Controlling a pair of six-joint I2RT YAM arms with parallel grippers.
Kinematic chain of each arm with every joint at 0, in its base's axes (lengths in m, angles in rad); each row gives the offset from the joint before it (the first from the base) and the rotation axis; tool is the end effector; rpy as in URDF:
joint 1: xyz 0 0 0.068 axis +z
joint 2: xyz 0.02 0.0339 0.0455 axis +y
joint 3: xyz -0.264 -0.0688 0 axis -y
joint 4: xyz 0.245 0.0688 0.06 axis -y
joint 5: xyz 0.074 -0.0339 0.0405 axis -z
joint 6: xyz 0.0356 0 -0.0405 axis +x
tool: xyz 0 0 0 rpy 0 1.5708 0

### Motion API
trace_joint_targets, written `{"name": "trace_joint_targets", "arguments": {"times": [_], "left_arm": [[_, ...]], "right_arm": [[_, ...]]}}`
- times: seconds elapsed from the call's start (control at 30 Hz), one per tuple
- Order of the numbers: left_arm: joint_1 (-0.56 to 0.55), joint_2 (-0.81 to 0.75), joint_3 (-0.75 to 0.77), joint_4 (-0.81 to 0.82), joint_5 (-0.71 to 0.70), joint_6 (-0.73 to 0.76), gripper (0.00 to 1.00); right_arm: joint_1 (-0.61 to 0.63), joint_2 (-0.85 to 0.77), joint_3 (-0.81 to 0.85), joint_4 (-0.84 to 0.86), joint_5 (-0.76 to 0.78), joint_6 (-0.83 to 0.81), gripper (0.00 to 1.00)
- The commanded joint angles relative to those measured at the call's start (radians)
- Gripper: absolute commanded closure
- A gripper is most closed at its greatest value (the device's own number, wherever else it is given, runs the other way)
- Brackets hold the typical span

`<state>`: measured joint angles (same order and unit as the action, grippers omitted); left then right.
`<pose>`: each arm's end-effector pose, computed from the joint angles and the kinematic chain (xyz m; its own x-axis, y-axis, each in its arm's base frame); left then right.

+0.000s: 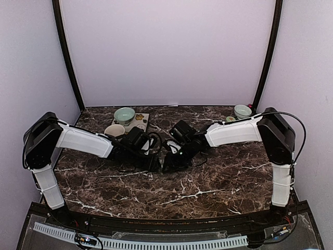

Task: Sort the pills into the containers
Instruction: Pick up the pill container from the center of the board.

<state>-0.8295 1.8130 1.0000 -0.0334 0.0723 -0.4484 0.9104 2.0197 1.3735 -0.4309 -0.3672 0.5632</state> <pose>0.2465 -0.2731 0.1511 -0.7886 0.2211 -0.5737 0.4728 0.8146 -0.3360 0.2458 0.3373 0.1573 -0.9060 -0.3541 -0.2319 -0.4231 0.7418 0.5203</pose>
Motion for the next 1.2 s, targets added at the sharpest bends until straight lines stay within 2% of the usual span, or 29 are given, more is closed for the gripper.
{"name": "trace_joint_targets", "arguments": {"times": [0.0, 0.77, 1.17], "left_arm": [[-0.004, -0.007, 0.008, -0.057, -0.009, 0.011, 0.41], [-0.003, -0.048, -0.03, -0.062, -0.011, 0.036, 0.4], [-0.003, -0.066, -0.075, -0.03, 0.008, 0.031, 0.41]], "right_arm": [[0.012, 0.03, -0.006, 0.045, -0.023, 0.021, 0.61], [0.012, 0.11, 0.017, 0.047, 0.002, 0.128, 0.63], [0.013, 0.144, -0.005, 0.074, -0.036, 0.186, 0.65]]}}
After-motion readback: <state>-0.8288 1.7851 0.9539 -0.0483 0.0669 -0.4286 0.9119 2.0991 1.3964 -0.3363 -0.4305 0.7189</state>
